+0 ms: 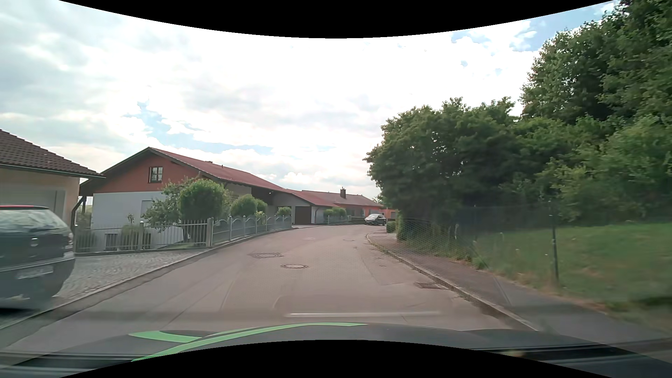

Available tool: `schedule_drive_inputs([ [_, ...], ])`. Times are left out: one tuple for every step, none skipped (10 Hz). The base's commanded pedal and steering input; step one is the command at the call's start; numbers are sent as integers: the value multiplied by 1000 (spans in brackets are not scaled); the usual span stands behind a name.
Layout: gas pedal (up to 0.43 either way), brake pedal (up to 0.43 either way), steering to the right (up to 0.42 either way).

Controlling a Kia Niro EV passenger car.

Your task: Follow the waypoints while adhering to traffic rules and regulations

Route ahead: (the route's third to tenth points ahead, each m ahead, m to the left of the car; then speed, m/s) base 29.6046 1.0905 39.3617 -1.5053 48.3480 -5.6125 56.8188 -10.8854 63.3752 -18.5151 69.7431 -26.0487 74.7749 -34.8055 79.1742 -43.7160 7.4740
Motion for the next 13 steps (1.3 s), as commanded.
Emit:
schedule_drive_inputs([
  [67,0,-34],
  [67,0,-28],
  [67,0,-27],
  [67,0,-24],
  [67,0,-18],
  [67,0,-11],
  [67,0,-6],
  [67,0,-6],
  [67,0,-5],
  [67,0,-2],
  [67,0,1],
  [79,0,4],
  [79,0,10],
])
